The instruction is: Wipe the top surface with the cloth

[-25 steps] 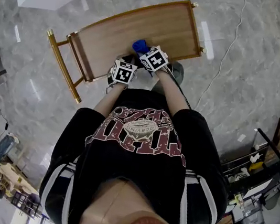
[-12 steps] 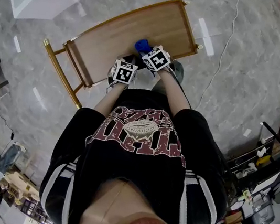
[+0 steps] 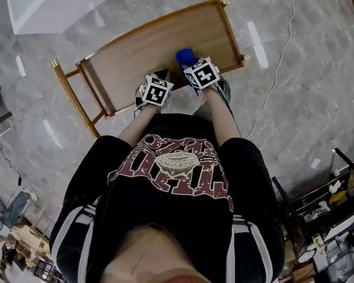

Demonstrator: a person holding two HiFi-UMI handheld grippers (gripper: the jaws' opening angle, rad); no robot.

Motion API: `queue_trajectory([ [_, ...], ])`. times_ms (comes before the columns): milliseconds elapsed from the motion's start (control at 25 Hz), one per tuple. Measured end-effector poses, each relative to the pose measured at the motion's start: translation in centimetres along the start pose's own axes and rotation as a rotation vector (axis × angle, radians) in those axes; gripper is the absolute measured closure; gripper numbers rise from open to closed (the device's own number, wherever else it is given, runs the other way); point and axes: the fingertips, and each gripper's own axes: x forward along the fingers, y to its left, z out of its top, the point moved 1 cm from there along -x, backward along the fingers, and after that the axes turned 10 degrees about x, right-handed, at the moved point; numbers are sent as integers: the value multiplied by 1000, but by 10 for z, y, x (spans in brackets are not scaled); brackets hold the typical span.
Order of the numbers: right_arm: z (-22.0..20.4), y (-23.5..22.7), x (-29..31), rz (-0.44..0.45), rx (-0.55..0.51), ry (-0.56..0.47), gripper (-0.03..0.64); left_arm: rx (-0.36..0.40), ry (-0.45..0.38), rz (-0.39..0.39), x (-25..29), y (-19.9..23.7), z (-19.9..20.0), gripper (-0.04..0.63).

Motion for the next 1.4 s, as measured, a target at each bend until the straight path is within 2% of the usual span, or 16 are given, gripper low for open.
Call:
queue_trajectory([
  [720, 3, -72, -38, -112, 90, -72, 558, 54, 21, -54, 13, -15, 16, 549],
  [1400, -1, -111, -60, -202, 146, -105, 558, 70, 18, -69, 20, -18, 22, 549],
])
